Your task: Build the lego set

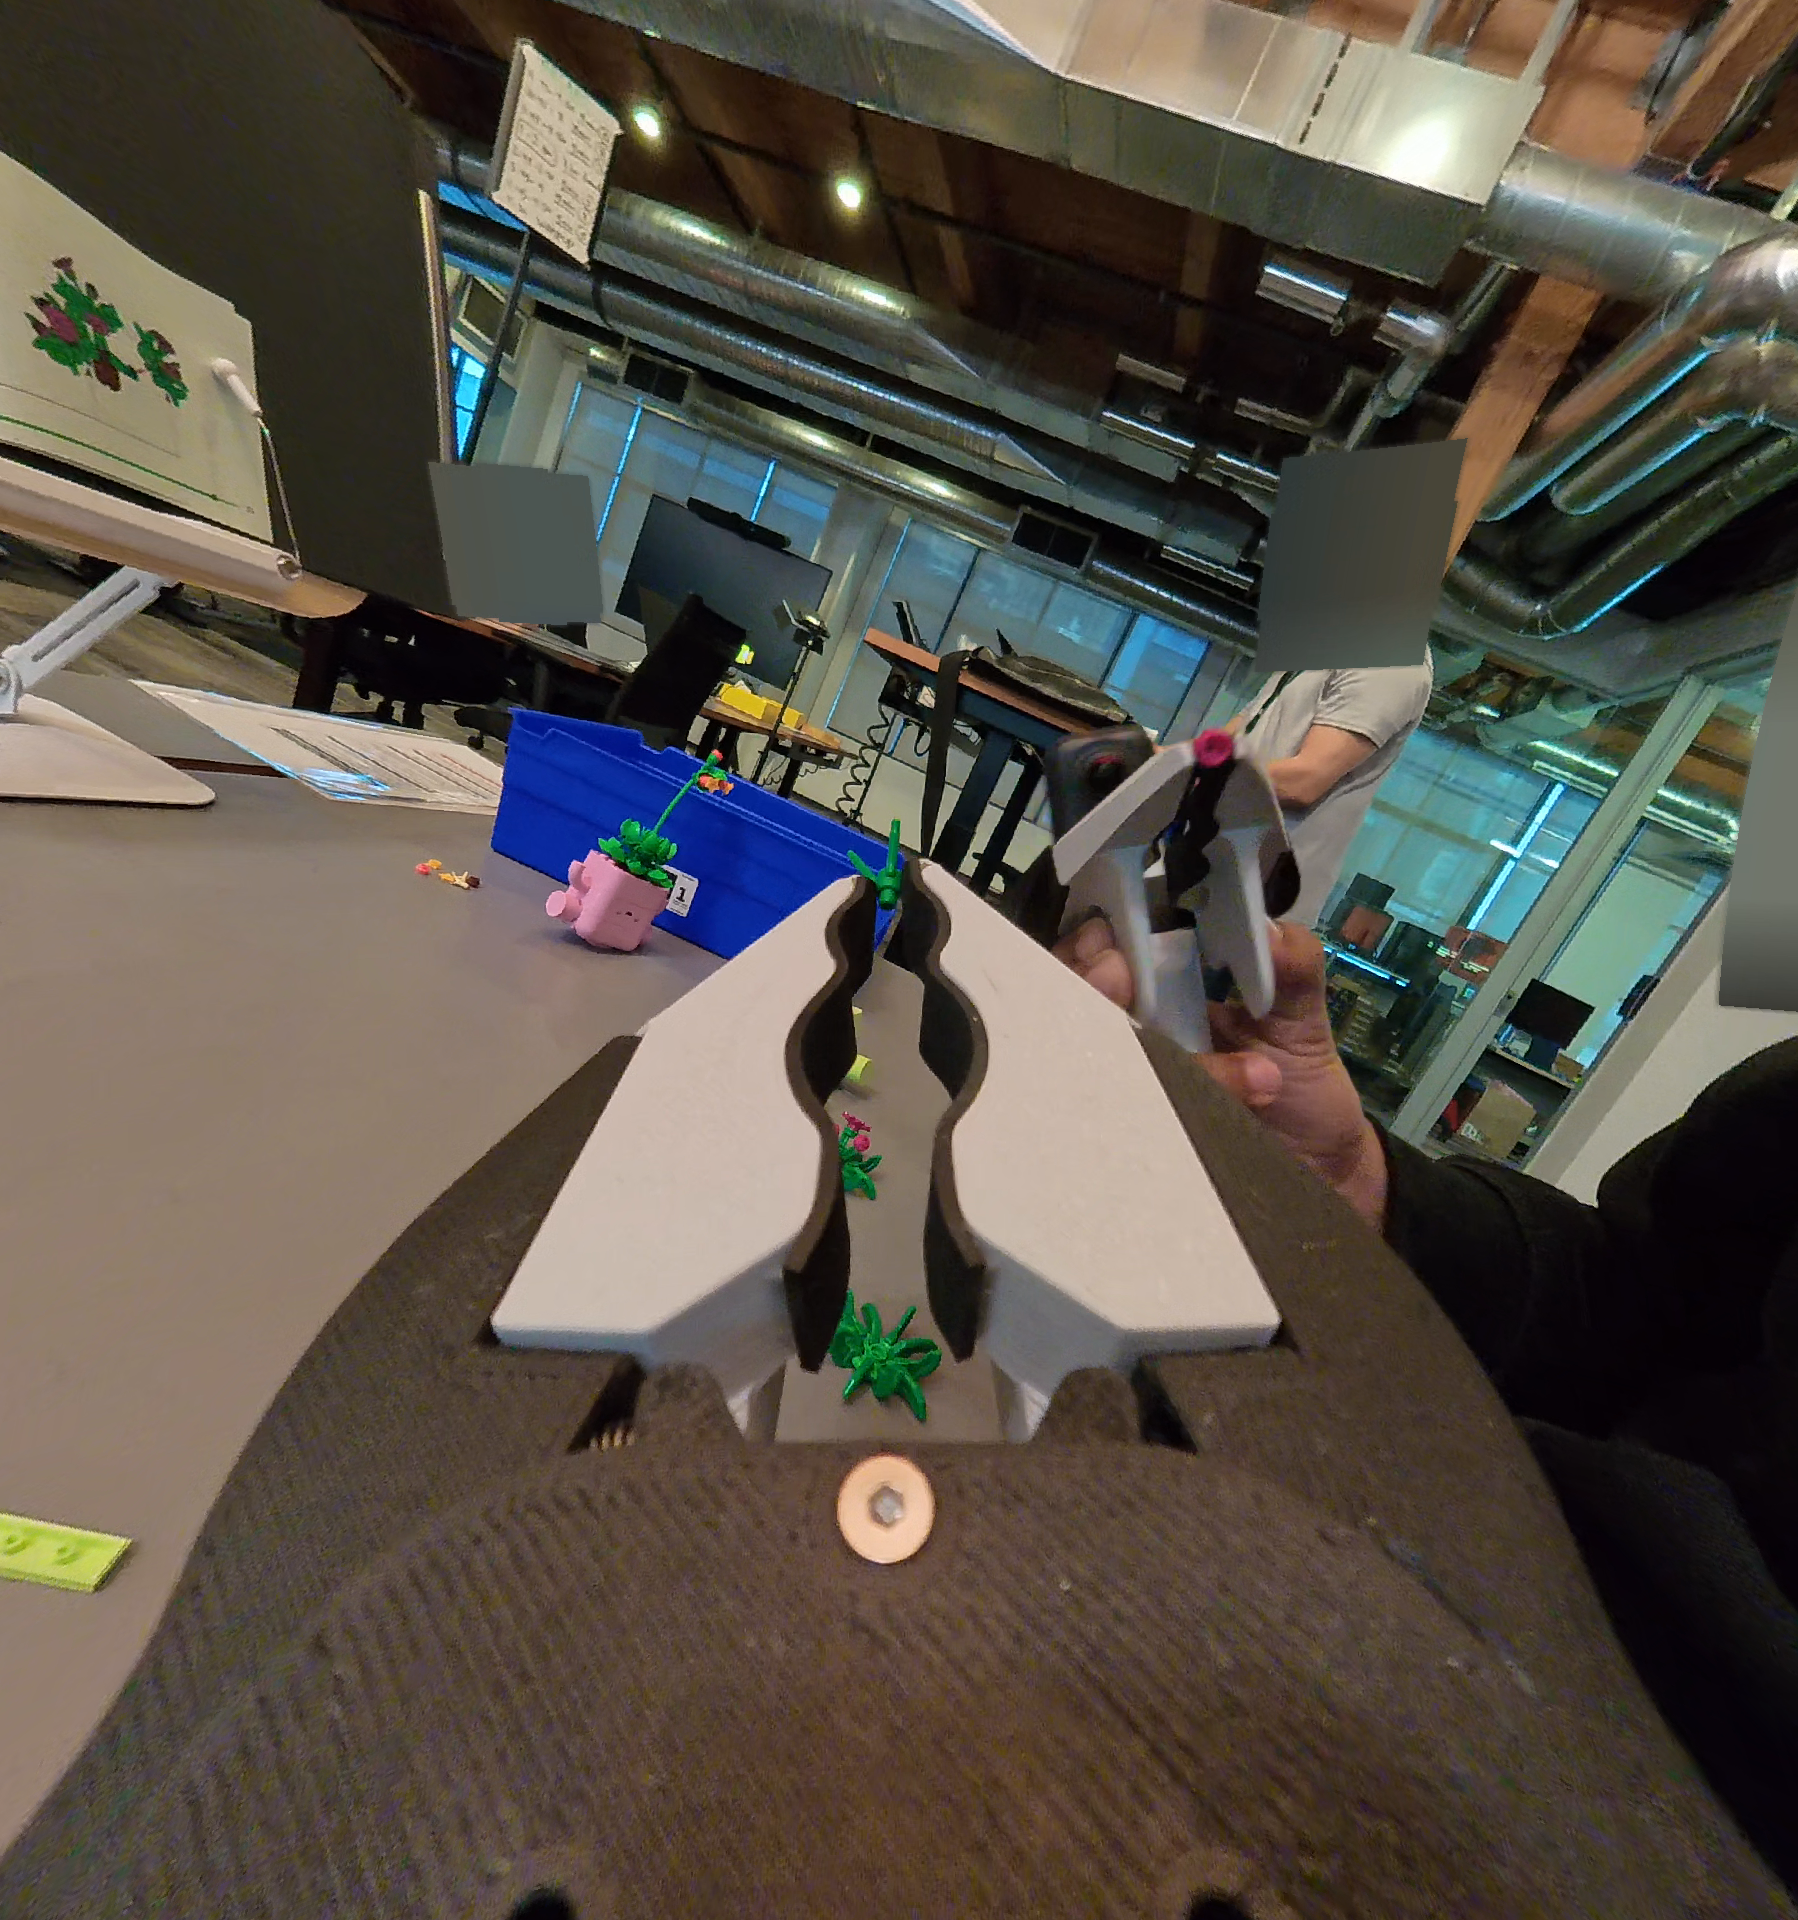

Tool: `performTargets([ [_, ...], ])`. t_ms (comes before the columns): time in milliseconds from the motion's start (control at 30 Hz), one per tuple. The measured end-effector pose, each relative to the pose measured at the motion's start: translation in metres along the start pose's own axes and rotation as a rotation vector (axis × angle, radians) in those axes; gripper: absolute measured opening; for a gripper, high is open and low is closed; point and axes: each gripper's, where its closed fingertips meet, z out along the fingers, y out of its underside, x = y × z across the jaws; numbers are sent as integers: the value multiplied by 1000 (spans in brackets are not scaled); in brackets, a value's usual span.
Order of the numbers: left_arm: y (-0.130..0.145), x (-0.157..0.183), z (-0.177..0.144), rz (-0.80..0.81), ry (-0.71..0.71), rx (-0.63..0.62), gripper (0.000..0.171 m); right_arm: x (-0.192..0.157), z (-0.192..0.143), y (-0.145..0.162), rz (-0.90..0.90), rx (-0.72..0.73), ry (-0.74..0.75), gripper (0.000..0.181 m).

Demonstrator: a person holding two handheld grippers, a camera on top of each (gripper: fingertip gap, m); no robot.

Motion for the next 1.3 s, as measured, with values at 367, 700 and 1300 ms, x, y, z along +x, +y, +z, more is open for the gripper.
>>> performTargets([
  [367, 0, -3, -1, -53, 16, 13, 4, 30, -3, 18, -1330, -801, 779, 3],
  [700, 5, 6, 4, -65, 71, -13, 4, 26, -5, 15, -1339, -794, 791, 3],
  [1300, 14, 5, 9, -128, 101, -43, 3, 5, -87, -54, -955, -490, 901, 4],
])
